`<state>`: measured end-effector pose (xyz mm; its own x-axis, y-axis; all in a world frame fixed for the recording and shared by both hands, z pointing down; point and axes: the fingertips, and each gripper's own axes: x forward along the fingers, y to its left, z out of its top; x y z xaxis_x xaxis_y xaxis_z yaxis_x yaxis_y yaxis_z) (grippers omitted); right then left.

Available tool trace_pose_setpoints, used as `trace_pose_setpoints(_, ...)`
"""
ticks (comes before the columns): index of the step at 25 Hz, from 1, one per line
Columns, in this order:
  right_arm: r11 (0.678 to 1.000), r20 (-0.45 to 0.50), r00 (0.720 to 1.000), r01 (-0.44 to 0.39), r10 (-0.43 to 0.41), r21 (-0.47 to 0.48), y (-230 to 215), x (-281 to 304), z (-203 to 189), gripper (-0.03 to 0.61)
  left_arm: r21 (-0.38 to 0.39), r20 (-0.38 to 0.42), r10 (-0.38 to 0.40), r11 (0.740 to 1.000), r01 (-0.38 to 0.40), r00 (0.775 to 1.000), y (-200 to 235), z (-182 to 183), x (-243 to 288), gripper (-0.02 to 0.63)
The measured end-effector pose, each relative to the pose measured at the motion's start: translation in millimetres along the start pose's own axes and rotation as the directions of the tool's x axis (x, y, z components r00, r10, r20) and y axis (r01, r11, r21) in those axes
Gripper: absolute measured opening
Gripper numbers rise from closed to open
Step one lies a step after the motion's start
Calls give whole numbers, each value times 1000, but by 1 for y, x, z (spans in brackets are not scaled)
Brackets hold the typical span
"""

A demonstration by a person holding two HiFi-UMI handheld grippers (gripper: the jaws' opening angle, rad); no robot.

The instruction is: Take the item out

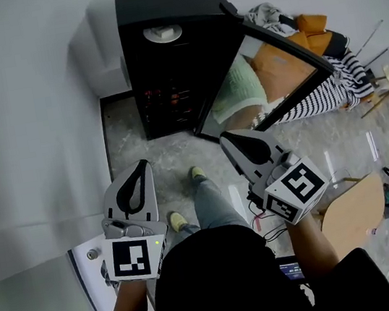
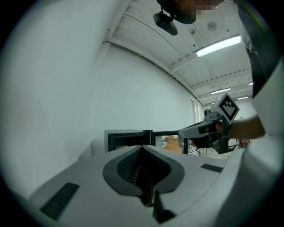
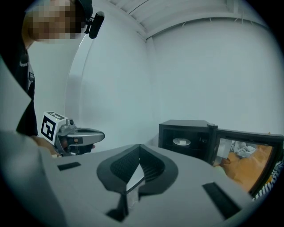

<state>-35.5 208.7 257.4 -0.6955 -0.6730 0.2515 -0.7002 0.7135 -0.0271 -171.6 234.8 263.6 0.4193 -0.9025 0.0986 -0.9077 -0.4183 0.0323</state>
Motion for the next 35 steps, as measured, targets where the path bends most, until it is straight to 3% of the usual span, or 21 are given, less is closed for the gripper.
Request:
trace_pose_setpoints(13, 999, 7, 1000, 5, -5, 47, -41, 30, -4, 6, 17, -27, -14, 1000, 14, 1000, 13, 4, 47, 8)
trace_pose_setpoints(28, 993, -55, 998, 6, 1, 118, -155, 119, -16, 6, -6, -118, -58, 998, 57, 991, 47, 0, 188, 8)
trace_pose_setpoints(32, 994, -54, 999, -1, 7, 111, -177, 133, -19, 6, 76, -76, -78, 994, 84, 994, 49, 3, 213, 8)
trace_pose_setpoints(35, 992, -54, 998, -15, 22, 126, -190, 141, -22, 6, 80, -86, -76, 993, 83, 993, 44, -1, 228, 8)
